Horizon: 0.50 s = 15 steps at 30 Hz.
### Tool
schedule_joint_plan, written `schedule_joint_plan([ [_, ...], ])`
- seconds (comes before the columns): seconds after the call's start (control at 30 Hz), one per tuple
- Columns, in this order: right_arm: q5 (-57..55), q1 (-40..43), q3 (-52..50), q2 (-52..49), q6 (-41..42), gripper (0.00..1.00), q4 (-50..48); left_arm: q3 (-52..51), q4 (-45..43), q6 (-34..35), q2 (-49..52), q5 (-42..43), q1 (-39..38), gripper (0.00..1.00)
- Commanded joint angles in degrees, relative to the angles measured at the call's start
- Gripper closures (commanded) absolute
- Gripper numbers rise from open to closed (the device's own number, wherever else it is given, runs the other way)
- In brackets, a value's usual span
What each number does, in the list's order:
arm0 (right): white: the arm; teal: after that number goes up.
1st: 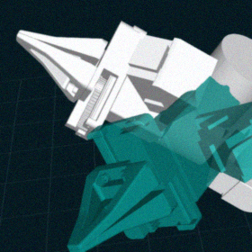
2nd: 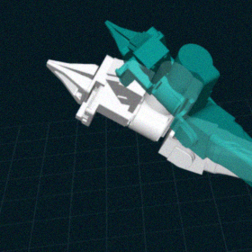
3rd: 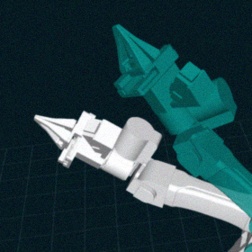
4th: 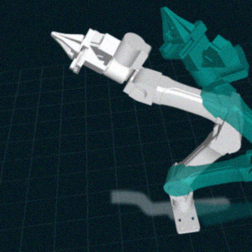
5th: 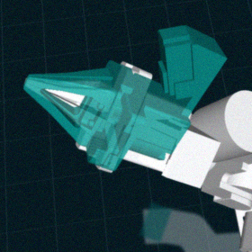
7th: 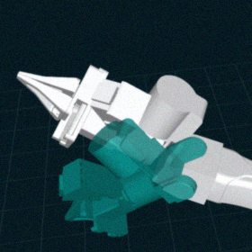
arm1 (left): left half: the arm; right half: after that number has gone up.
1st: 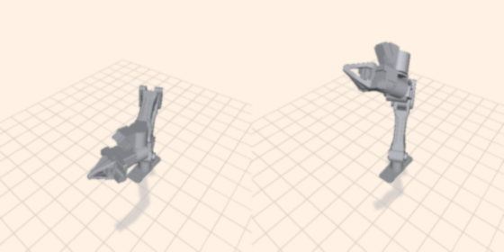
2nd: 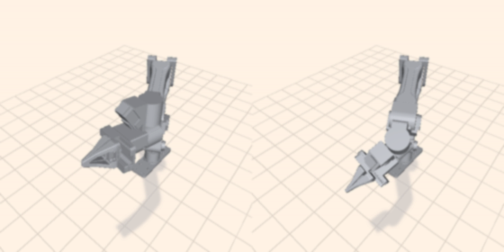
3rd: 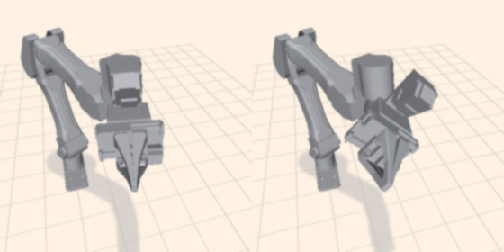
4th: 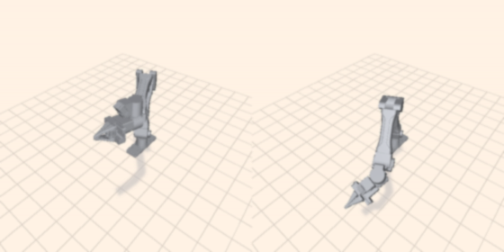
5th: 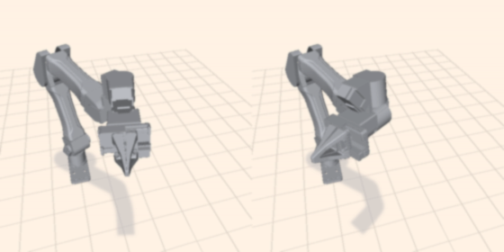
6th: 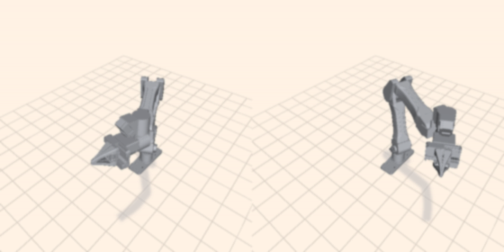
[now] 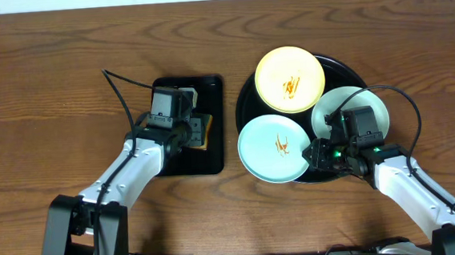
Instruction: Clean dirty plates on tray and stack at the side
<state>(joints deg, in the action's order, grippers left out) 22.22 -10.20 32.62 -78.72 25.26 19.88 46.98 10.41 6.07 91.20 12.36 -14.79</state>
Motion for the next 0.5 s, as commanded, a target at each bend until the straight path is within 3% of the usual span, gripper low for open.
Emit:
schedule_joint_plan([
  [0.0, -0.35, -0.79, 0.83, -0.52, 2.43, 0.64, 0.20, 0.59, -0.07, -0.44, 0.90, -1.70, -0.09, 0.56],
  [0.47, -0.13, -2.64, 0.83, -4.55, 3.48, 0.66, -2.56, 0.22, -0.24, -0.44, 3.32, -1.88, -0.09, 0.54],
])
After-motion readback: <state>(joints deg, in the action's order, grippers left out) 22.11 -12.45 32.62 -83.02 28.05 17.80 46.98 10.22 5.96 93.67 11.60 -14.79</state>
